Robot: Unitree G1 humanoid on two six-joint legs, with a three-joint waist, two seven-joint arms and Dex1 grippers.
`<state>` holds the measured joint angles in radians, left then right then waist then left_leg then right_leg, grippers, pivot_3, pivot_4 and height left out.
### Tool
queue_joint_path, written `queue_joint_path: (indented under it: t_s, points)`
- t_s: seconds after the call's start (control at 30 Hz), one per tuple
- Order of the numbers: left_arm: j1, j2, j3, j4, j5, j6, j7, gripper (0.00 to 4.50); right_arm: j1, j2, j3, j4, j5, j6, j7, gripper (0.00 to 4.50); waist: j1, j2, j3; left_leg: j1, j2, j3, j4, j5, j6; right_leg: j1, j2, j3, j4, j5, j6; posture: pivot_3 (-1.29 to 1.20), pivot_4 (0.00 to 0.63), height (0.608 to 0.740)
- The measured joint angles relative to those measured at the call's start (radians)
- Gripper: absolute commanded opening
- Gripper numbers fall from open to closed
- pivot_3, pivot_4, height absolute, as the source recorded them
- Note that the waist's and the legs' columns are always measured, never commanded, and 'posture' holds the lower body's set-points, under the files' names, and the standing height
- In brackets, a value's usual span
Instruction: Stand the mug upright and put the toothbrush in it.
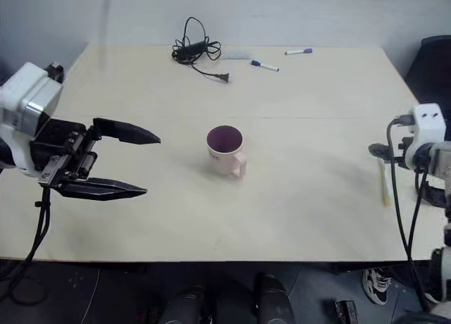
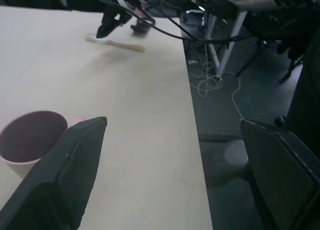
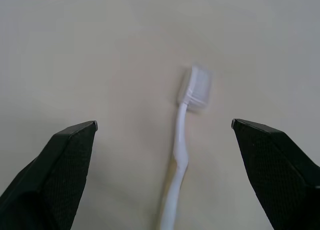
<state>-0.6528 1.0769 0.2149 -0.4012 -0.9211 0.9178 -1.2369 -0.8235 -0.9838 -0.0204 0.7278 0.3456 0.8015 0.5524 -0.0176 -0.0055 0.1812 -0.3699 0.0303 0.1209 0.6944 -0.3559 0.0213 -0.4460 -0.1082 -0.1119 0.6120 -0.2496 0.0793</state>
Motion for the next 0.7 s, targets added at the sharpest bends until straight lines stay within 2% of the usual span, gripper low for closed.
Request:
queue_joint_path:
  t_s: [0.13, 0.23, 0.33, 0.6, 0.63, 0.7]
  points:
    - [0.003, 0.006, -0.011, -0.013, 0.028, -0.039, -0.008, 4.47, -0.037, 0.030, 0.017, 0.119, -0.065, -0.051, 0.050, 4.50, -0.009, 0.000, 0.000, 0.000, 0.000, 0.000, 0.001, 0.000, 0.000, 0.000, 0.000, 0.001, 0.001, 0.000, 0.000, 0.00, 0.150, 0.740]
    - [0.002, 0.007, -0.022, -0.012, 0.042, -0.060, -0.013, 4.50, -0.038, 0.056, 0.019, 0.182, -0.113, -0.104, 0.075, 3.91, -0.009, 0.000, 0.000, 0.000, 0.000, 0.000, 0.002, 0.000, 0.000, 0.000, 0.000, 0.002, 0.001, 0.000, 0.000, 0.00, 0.150, 0.740]
    - [-0.003, 0.007, -0.032, -0.006, 0.050, -0.072, -0.011, 4.50, -0.041, 0.070, 0.014, 0.198, -0.132, -0.134, 0.104, 2.84, -0.010, 0.000, 0.000, 0.001, 0.001, 0.000, 0.003, 0.000, -0.001, 0.001, 0.000, 0.002, 0.001, 0.000, 0.000, 0.00, 0.150, 0.740]
    - [-0.024, 0.006, -0.060, 0.026, 0.071, -0.095, -0.009, 4.50, -0.043, 0.089, -0.017, 0.217, -0.139, -0.146, 0.137, 0.34, -0.007, -0.001, 0.000, 0.001, 0.000, -0.001, 0.004, 0.000, -0.001, 0.002, -0.001, 0.004, 0.002, 0.001, 0.001, 0.00, 0.150, 0.740]
    - [-0.029, 0.006, -0.060, 0.029, 0.071, -0.099, -0.009, 4.50, -0.043, 0.090, -0.023, 0.217, -0.142, -0.146, 0.142, 0.17, -0.008, -0.001, 0.000, 0.001, 0.000, -0.001, 0.004, 0.000, -0.001, 0.002, -0.001, 0.004, 0.002, 0.001, 0.001, 0.00, 0.150, 0.740]
    - [-0.030, 0.003, -0.060, 0.045, 0.073, -0.100, -0.007, 4.50, -0.043, 0.093, -0.028, 0.217, -0.147, -0.150, 0.145, 0.17, -0.008, -0.001, 0.000, 0.001, 0.000, -0.001, 0.004, 0.000, -0.001, 0.002, 0.000, 0.004, 0.002, 0.000, 0.001, 0.00, 0.150, 0.740]
